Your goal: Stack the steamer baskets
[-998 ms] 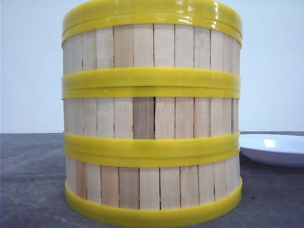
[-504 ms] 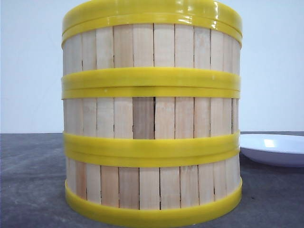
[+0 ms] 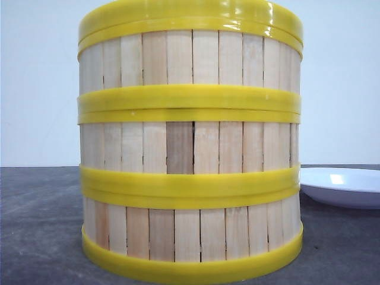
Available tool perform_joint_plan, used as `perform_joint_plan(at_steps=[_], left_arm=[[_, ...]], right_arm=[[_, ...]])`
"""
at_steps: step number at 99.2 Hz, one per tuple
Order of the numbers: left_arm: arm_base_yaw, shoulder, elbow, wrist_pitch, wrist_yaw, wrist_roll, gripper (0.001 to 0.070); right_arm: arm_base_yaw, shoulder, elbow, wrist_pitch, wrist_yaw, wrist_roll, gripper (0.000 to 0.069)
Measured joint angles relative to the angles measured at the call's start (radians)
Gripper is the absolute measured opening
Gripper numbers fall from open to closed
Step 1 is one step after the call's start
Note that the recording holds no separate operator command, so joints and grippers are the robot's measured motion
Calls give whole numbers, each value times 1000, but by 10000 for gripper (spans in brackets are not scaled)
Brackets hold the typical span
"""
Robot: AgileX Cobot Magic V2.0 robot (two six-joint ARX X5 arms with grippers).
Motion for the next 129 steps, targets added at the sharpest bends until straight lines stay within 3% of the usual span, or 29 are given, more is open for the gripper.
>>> perform_joint_plan(at_steps=[23,44,64,96,129], left_arm=[[188,-78,-189,213,-93,11,27],[289,-188,-438,402,-138,14,27],[336,-263,-591,448,-197,10,27],[373,-347,-715,460,-198,10,27],[374,-385,-715,417,-198,13,27]], right_arm=[[0,0,0,0,0,0,4],[0,0,0,0,0,0,4],[0,0,0,1,0,0,4],[0,0,0,2,0,0,4],[0,0,0,5,0,0,4]])
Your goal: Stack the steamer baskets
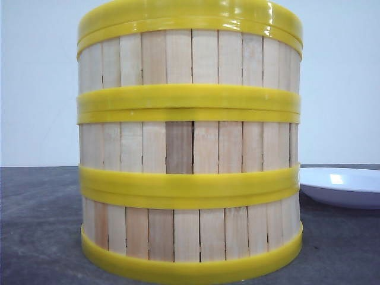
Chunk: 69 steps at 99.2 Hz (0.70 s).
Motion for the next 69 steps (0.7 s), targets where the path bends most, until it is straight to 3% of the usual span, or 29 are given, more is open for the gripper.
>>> perform_joint_plan(at_steps=[69], left_arm=[[0,0,0,-11,0,0,27]], right_arm=[[0,0,0,0,0,0,4]])
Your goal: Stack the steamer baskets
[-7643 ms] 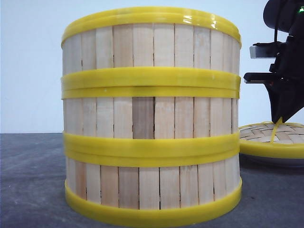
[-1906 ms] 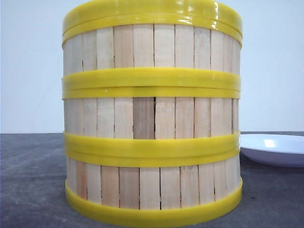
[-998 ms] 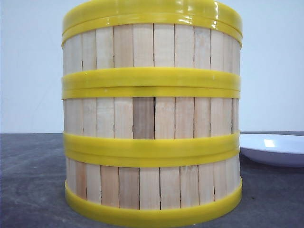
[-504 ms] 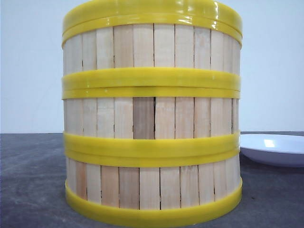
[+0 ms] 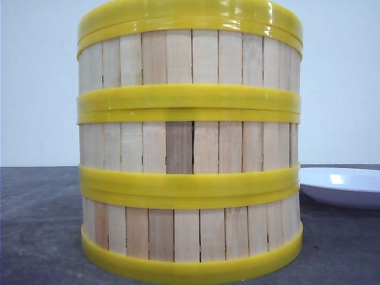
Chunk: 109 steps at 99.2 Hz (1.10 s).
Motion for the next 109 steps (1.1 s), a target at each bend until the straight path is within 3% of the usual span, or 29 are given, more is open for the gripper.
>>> perform_joint_plan(at_steps=[35,65,87,109], left_arm=[[0,0,0,0,0,0,27],[0,0,0,0,0,0,27],[0,0,0,0,0,0,27],[0,0,0,0,0,0,27]], right_arm=[[-18,0,0,18,14,-30,4],[-362,-4,-24,150,13,-164,4],[-599,-90,-235,360,-135,-220,4],[-673,-298,-540,576,-184,-214,4]])
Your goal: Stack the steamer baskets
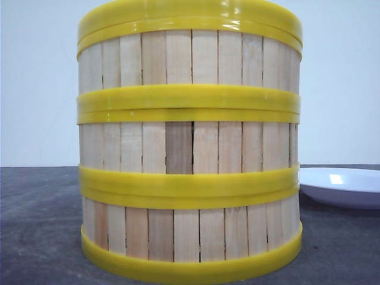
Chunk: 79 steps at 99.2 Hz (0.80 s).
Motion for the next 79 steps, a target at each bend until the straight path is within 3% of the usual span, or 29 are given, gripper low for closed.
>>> perform_joint_plan(at_steps=[39,79], left_arm=[[0,0,0,0,0,0,27],[0,0,0,0,0,0,27]], right_arm=[[-38,-180,-351,114,-45,117,4],[-103,-213,-412,97,-53,114,4]])
